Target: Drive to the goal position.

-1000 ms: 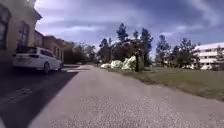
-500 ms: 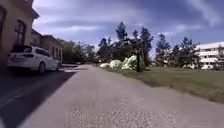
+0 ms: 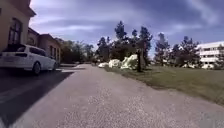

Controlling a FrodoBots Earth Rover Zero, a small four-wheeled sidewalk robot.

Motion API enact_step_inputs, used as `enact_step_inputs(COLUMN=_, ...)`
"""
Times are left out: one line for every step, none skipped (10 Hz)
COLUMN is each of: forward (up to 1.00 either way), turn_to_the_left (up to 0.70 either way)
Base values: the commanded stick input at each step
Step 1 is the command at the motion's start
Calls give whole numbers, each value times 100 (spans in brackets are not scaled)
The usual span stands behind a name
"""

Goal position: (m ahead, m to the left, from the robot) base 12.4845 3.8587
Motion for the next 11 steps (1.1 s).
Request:
enact_step_inputs(forward=70, turn_to_the_left=42)
enact_step_inputs(forward=70, turn_to_the_left=42)
enact_step_inputs(forward=70, turn_to_the_left=42)
enact_step_inputs(forward=70, turn_to_the_left=42)
enact_step_inputs(forward=70, turn_to_the_left=42)
enact_step_inputs(forward=70, turn_to_the_left=42)
enact_step_inputs(forward=70, turn_to_the_left=42)
enact_step_inputs(forward=70, turn_to_the_left=42)
enact_step_inputs(forward=70, turn_to_the_left=7)
enact_step_inputs(forward=70, turn_to_the_left=7)
enact_step_inputs(forward=70, turn_to_the_left=25)
